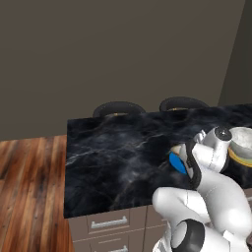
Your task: Move the bowls from the cabinet to the plates on the dining table.
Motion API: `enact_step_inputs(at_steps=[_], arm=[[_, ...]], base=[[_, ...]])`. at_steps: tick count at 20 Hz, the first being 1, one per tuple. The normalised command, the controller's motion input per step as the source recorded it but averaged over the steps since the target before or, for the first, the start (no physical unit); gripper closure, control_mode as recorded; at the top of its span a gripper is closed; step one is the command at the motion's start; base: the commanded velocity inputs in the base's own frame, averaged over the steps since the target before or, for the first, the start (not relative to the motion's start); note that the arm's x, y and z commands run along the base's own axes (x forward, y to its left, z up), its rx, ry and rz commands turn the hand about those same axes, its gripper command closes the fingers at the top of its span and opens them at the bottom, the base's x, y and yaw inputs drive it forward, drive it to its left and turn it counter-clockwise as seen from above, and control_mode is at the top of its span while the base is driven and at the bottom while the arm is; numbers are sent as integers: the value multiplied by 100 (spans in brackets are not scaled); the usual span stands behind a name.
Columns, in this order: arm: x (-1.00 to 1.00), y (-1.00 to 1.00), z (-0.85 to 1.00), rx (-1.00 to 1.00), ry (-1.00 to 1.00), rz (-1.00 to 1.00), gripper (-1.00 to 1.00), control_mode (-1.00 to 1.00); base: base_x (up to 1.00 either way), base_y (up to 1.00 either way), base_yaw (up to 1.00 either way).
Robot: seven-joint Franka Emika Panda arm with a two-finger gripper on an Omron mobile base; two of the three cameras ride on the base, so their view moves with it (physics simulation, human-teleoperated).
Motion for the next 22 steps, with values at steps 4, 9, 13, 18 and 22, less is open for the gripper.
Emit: enact_step_inputs(at_steps=[4, 9, 13, 18, 22], arm=[[6, 26, -62, -4, -2, 0, 100, -100], [-57, 25, -55, -4, 0, 2, 100, -100], [-62, 31, -46, -3, 2, 1, 100, -100], [-41, 46, -58, -7, 2, 0, -100, -100], [-6, 45, -62, -6, 0, 0, -100, -100]], base=[[0, 0, 0], [0, 0, 0], [0, 0, 0], [0, 0, 0], [0, 0, 0]])
